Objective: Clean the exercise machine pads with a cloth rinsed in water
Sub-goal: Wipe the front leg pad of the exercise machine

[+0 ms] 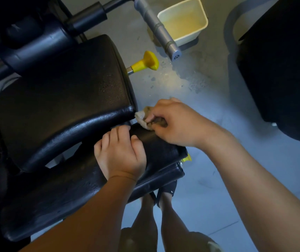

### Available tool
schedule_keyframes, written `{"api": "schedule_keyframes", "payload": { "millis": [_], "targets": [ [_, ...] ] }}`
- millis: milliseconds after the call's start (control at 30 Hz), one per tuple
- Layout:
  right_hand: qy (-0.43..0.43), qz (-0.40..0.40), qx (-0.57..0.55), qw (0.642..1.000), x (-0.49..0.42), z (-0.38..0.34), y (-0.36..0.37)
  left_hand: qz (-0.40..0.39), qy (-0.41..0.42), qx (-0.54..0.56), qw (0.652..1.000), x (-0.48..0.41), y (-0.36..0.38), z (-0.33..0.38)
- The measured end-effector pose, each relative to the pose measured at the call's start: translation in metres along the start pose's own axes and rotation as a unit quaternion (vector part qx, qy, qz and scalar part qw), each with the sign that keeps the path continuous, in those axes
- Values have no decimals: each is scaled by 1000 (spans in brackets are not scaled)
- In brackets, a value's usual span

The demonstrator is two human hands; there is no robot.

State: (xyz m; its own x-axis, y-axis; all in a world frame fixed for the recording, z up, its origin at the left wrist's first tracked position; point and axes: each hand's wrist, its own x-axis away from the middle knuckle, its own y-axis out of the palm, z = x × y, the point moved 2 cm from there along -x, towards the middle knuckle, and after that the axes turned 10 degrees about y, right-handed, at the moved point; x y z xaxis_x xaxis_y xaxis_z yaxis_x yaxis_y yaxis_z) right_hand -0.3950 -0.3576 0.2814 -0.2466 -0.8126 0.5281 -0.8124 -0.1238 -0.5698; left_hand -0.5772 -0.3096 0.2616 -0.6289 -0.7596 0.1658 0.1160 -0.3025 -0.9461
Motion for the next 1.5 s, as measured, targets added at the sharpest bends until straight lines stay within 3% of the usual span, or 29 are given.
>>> {"api": "schedule_keyframes", "payload": {
  "millis": [333, 533, 667, 767, 1000, 1200, 1333, 1500],
  "targets": [
    [-54, 125, 75, 988, 93, -2, 25, -4, 13, -7, 1000, 2, -1, 0],
    [-28, 164, 10, 986, 71, 8, 20, 0, 13, -4, 1000, 1, -1, 0],
    [-23, 161, -41, 986, 25, 17, 12, 10, 8, -1, 1000, 2, -1, 1],
    [-35, 157, -14, 987, 10, 21, 12, 5, -7, -10, 1000, 1, 0, 2],
    [-99, 149, -71, 981, 51, 47, 15, -27, -42, -32, 998, -3, -6, 11],
    [-68, 140, -201, 967, 92, 64, 16, -88, -67, -15, 994, -6, -17, 23],
    [-28, 127, -232, 964, 103, 74, 17, -96, -86, 27, 991, -10, -17, 46],
    [-43, 116, -259, 958, 102, 85, 18, -85, -41, 36, 995, -25, -1, 90]
  ]
}}
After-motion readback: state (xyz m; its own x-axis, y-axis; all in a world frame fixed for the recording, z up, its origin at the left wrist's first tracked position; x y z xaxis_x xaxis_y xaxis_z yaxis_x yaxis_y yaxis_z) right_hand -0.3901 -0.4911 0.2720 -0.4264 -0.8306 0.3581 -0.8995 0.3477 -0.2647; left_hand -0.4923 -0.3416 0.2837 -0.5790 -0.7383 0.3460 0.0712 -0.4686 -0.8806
